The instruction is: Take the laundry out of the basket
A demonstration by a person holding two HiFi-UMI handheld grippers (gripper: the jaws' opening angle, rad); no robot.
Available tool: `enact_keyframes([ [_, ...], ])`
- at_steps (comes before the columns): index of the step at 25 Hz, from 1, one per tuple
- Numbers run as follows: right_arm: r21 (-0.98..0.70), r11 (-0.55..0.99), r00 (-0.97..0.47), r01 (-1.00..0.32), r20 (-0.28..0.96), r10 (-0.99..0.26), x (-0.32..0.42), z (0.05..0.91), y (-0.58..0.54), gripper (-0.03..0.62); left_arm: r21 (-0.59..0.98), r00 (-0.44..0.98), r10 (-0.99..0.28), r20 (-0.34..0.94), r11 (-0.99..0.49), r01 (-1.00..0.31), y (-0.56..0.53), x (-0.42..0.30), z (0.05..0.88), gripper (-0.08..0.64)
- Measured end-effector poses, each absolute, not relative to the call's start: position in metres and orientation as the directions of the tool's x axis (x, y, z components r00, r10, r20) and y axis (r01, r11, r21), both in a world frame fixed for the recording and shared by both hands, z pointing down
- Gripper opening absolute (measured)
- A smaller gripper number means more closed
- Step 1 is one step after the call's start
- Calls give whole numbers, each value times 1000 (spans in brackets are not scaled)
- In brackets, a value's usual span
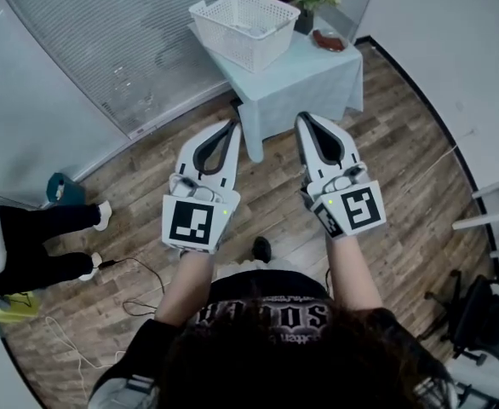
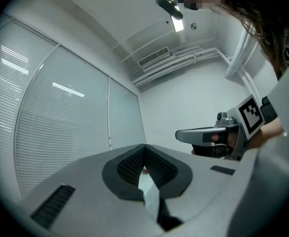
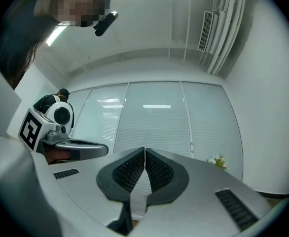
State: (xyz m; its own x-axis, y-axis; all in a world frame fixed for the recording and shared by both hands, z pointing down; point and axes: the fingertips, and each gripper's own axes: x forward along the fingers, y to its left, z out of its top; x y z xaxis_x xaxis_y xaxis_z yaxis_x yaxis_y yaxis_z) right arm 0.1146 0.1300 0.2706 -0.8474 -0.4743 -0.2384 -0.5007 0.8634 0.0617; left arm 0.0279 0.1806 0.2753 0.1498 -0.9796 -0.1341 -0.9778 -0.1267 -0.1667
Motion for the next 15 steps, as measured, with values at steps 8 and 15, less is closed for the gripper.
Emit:
enact_keyframes([
  [8,49,886,-867,-461,-239,-438,98,271,68,29,-165,109,-985,-130,-87,-983,124,12,275,-2],
  [15,29,898,-877,-439,-231,-422,80,279,31,29,-165,80,-990,-114,-60,-984,91,-6,280,-2],
])
